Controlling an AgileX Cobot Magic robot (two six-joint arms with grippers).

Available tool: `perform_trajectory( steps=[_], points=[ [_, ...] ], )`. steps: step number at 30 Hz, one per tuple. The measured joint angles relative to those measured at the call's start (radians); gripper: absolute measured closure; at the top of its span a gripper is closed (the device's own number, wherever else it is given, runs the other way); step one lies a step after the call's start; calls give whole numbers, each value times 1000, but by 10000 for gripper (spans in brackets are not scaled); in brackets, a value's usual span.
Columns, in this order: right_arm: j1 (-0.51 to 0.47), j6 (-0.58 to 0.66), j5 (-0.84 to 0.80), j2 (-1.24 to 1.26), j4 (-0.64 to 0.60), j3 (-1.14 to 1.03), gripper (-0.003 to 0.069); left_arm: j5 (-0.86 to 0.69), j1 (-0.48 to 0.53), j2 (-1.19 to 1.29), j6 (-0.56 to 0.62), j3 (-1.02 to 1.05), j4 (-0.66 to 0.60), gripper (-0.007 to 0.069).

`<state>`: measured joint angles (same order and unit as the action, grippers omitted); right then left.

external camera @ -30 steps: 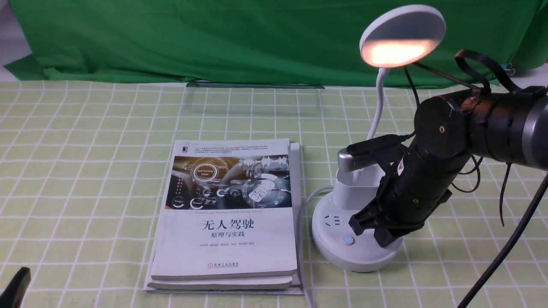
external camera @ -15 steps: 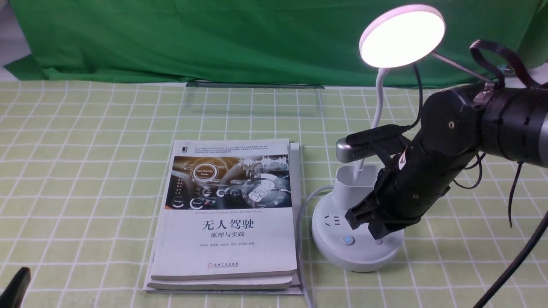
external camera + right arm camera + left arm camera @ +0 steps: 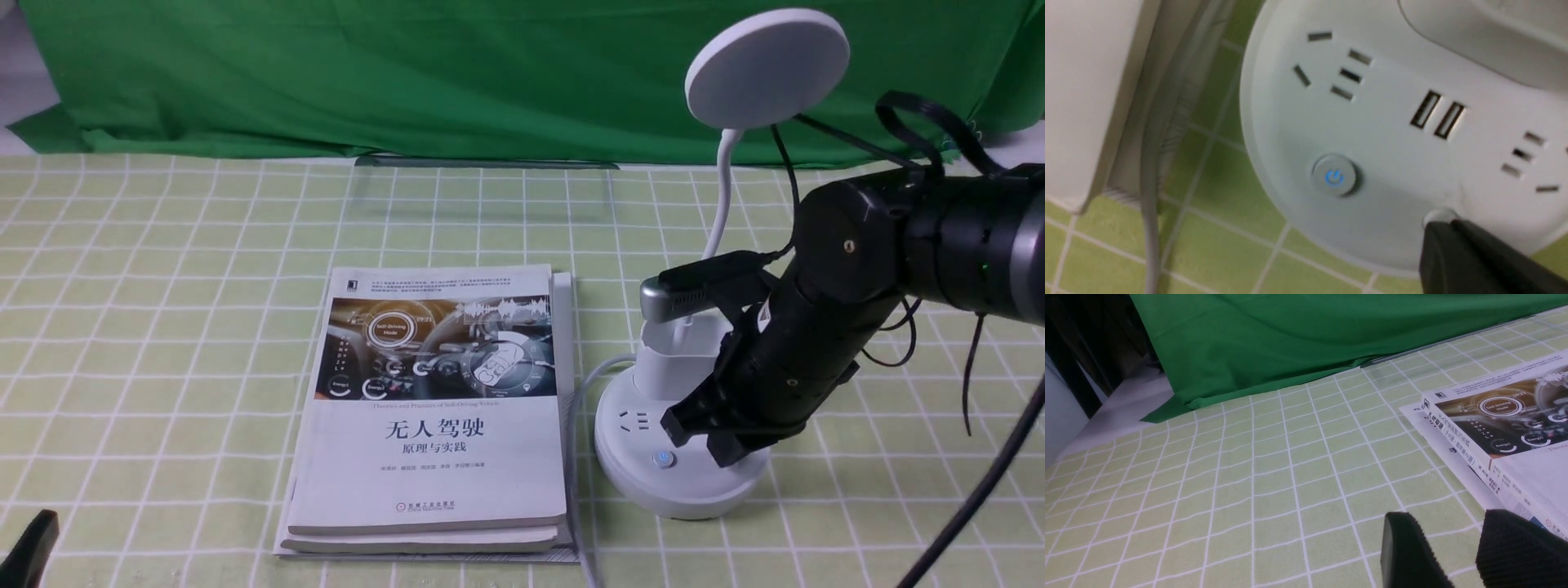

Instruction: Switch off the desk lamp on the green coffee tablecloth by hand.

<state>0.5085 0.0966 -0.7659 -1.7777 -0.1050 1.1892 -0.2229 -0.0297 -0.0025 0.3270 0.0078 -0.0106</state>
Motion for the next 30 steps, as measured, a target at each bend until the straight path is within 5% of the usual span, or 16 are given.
perform_trajectory(
  steps=[15, 30],
  points=[
    [0, -4, -39, 608, 0, -260, 605, 0, 0, 0, 0, 0, 0, 382],
    [-37, -4, 187, 839, 74, -365, 618, 0, -1, 0, 0, 0, 0, 382]
  ],
)
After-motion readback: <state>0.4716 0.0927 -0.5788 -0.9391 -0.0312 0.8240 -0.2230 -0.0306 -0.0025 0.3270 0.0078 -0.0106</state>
